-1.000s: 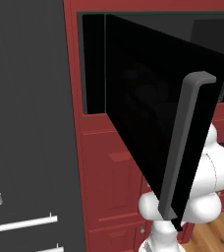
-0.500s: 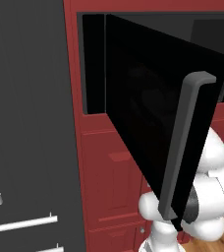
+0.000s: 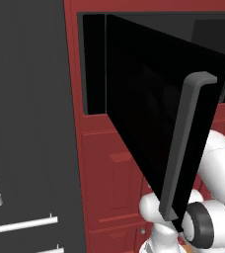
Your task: Pick the cup of tea, navigate to the dining table, and place it on the saucer.
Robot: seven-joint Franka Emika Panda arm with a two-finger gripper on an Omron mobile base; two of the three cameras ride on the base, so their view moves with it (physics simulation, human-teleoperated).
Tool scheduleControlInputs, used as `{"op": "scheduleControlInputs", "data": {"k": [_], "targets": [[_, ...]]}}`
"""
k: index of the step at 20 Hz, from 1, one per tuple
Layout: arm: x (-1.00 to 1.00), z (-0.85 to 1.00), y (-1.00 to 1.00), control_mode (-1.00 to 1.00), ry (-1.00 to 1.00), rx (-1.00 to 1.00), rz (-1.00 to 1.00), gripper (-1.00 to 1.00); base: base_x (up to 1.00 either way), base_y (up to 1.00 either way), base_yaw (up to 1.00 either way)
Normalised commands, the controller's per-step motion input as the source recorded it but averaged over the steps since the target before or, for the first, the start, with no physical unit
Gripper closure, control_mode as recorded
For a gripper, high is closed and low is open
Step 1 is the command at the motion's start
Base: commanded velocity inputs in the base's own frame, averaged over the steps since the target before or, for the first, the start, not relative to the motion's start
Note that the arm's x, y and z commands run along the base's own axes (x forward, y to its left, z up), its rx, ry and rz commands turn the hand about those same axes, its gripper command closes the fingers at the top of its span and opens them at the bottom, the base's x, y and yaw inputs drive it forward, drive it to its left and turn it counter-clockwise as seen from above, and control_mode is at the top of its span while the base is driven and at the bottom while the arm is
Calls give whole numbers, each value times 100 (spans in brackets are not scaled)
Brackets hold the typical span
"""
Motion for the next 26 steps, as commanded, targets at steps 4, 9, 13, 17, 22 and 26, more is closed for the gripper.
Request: {"op": "scheduleControlInputs", "data": {"k": [4, 9, 13, 17, 22, 26], "targets": [[-84, 1, -32, -100, 0, 0, 12, 100, 0, 0, 0], [-74, 9, -16, -100, 3, 0, 19, 100, 0, 0, 0], [-74, 10, -12, -100, 0, -1, 17, 100, 0, 0, 0], [-82, 35, -12, -100, 0, 0, 12, 100, 0, 0, 0], [-80, 38, -3, -100, 0, -1, 8, 100, 0, 0, 0], [-86, 32, -2, -100, 0, 0, 7, 100, 0, 0, 0]]}}
